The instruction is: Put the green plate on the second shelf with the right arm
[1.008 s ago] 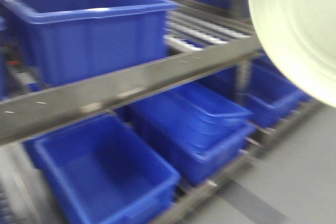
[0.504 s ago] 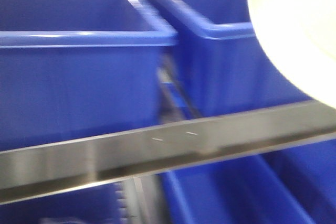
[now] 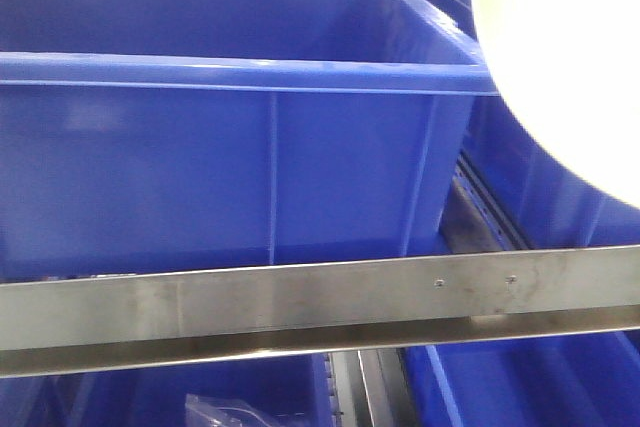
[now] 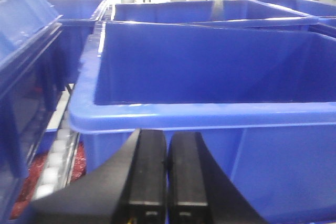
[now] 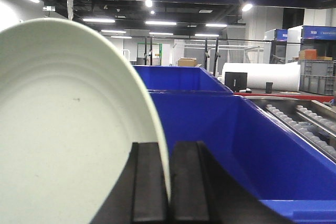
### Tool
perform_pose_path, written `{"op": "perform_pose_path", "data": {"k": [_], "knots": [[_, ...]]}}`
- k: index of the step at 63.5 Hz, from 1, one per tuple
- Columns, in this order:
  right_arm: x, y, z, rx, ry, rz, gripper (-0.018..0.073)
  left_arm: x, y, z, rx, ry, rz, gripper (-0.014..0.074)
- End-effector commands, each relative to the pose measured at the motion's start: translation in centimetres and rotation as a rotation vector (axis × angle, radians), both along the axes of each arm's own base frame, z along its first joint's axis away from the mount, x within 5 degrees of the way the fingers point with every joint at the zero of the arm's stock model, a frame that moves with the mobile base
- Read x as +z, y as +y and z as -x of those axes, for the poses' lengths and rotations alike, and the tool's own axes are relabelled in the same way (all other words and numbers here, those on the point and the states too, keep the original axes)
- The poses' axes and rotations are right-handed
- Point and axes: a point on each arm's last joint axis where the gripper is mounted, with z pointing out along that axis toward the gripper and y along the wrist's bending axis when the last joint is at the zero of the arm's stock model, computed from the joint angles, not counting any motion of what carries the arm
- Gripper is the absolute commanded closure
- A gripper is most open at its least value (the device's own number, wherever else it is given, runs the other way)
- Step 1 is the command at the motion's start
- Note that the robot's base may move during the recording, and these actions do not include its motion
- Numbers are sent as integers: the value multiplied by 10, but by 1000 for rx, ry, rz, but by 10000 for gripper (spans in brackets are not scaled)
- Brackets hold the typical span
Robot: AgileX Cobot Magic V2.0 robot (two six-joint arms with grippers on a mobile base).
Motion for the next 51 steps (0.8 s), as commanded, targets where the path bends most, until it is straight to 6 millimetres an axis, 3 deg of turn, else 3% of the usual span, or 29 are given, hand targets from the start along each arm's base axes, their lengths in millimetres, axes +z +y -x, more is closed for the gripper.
{"op": "perform_pose_path", "data": {"k": [1,37,51], "knots": [[19,-1,5,-6,-128,-13,506,-5,0,0,0,-60,16,466],[23,-1,7,-8,-178,-15,506,-5,0,0,0,-60,16,466],[47,-4,26,-25,-495,-39,506,-5,0,0,0,-60,16,466]]}}
